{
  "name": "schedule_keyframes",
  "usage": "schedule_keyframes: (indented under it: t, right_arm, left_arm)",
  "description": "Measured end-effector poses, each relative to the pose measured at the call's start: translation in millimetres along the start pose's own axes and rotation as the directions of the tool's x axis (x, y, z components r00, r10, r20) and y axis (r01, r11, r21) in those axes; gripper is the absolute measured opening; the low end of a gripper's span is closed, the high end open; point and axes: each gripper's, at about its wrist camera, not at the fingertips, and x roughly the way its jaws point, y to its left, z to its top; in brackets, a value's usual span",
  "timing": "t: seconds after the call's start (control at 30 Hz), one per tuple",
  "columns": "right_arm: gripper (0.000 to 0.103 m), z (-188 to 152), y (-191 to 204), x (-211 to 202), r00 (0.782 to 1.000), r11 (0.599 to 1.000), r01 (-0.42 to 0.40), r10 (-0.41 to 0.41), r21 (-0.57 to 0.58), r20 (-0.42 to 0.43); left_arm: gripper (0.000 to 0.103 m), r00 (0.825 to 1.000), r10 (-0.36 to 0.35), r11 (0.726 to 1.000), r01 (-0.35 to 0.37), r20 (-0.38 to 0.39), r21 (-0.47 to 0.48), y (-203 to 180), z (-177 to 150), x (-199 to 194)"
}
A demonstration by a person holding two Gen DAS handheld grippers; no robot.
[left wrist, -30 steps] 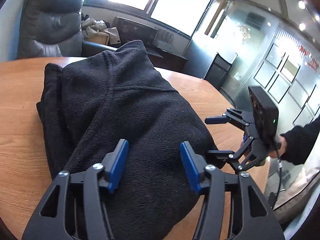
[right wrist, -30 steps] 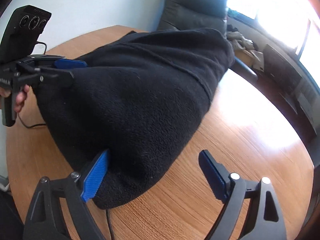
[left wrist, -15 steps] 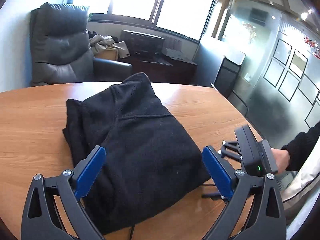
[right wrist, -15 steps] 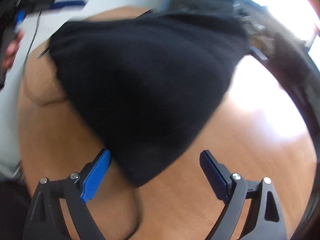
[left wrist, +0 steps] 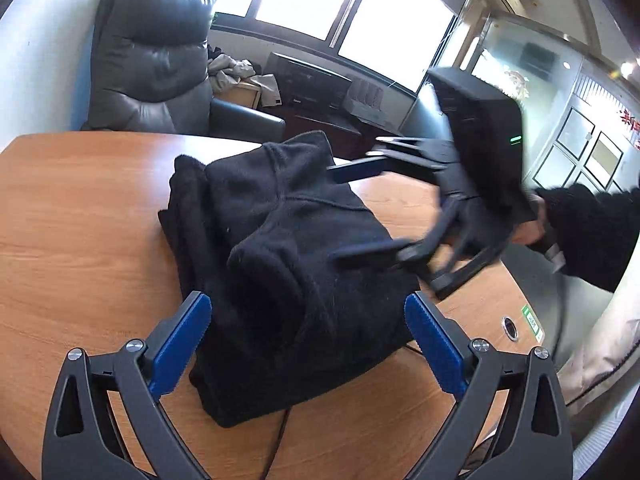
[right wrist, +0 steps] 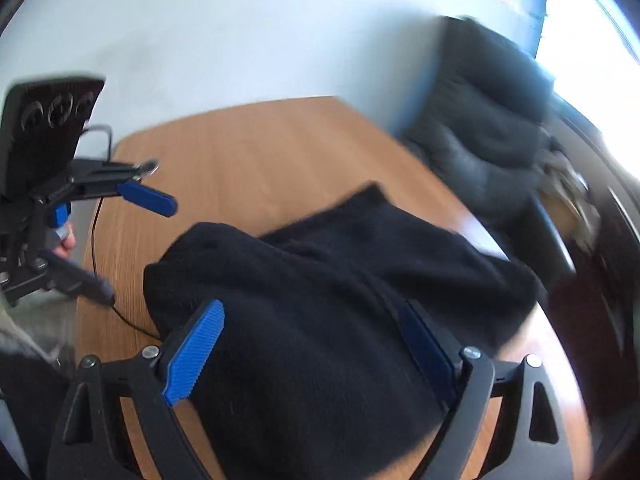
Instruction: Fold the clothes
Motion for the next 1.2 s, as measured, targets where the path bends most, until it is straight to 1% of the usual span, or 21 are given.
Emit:
schedule_keyframes:
  t: [0.1,0.17,0.27,0.37,0.43,0.5,0.53,0.6,0.67,0.73,0.8,0.83,0.9,0.97,1.0,1.1,1.13,1.2]
  right_arm:
    - [0.092,5,32,58,0.993,0.988,0.002,-0.020,-0.155,-0.115]
    - [0.095,3,41,71,0.994,0.982,0.014,-0.034,-0.188,-0.106]
    - [0.098,1,46,81,0.994,0.975,0.035,-0.057,-0.220,-0.095]
    - [0.101,6,50,94,0.994,0.967,0.038,-0.064,-0.252,-0.093]
    - [0.102,14,59,98,0.993,0.969,0.059,-0.082,-0.241,-0.083]
    - [0.102,17,67,95,0.993,0.976,0.078,-0.095,-0.202,-0.076]
    - [0.102,17,66,95,0.994,0.985,0.069,-0.082,-0.161,-0.073]
    - [0.102,18,60,96,0.997,0.998,0.029,-0.032,-0.055,-0.064]
    - [0.102,20,51,93,0.999,0.999,-0.019,0.021,0.050,-0.047]
    - [0.101,21,35,78,0.997,0.984,-0.080,0.083,0.160,-0.012]
    - [0.101,18,11,53,0.990,0.948,-0.141,0.136,0.286,0.036]
    - [0.101,13,3,42,0.990,0.935,-0.141,0.132,0.325,0.050]
    - [0.101,-5,-9,21,0.994,0.919,-0.109,0.092,0.379,0.061]
    - [0.101,-22,-20,0,0.996,0.899,-0.077,0.052,0.432,0.070]
    - [0.101,-30,-26,-10,0.997,0.887,-0.061,0.031,0.458,0.073]
    - [0.101,-56,-44,-41,0.996,0.845,-0.017,-0.031,0.534,0.080]
    - [0.101,-64,-49,-52,0.995,0.829,-0.003,-0.052,0.559,0.081]
    - [0.101,-81,-61,-72,0.992,0.795,0.025,-0.093,0.606,0.082]
  left_arm:
    - [0.099,1.000,-0.022,1.000,0.022,-0.004,-0.011,3,-10,2]
    - [0.099,0.999,-0.041,0.999,0.041,-0.002,-0.025,4,-16,4]
    - [0.099,0.999,-0.039,0.998,0.040,0.014,-0.048,5,-25,2]
    - [0.099,1.000,-0.001,0.996,0.003,0.020,-0.086,11,-32,-2]
    - [0.099,0.999,0.026,0.995,-0.024,0.024,-0.095,15,-33,-10]
    - [0.099,0.998,0.044,0.995,-0.041,0.040,-0.089,17,-32,-21]
    - [0.099,0.998,0.048,0.996,-0.044,0.050,-0.081,17,-30,-27]
    - [0.099,0.997,0.043,0.998,-0.039,0.066,-0.058,16,-22,-38]
    - [0.099,0.997,0.023,1.000,-0.021,0.072,-0.023,12,-13,-46]
    - [0.099,0.997,-0.018,1.000,0.018,0.072,0.006,4,-3,-47]
    - [0.100,0.993,-0.082,0.996,0.079,0.080,0.041,-8,9,-46]
    - [0.100,0.990,-0.112,0.992,0.107,0.088,0.067,-16,15,-44]
    - [0.100,0.984,-0.145,0.986,0.135,0.105,0.103,-28,27,-34]
    - [0.100,0.979,-0.171,0.981,0.159,0.109,0.112,-30,36,-16]
    - [0.100,0.980,-0.173,0.981,0.163,0.101,0.104,-28,37,-5]
    - [0.100,0.996,-0.094,0.996,0.094,0.008,0.009,-2,23,36]
    - [0.099,0.997,-0.068,0.997,0.068,-0.022,-0.022,8,17,48]
    - [0.096,0.998,-0.014,0.998,0.010,-0.063,-0.066,31,-9,57]
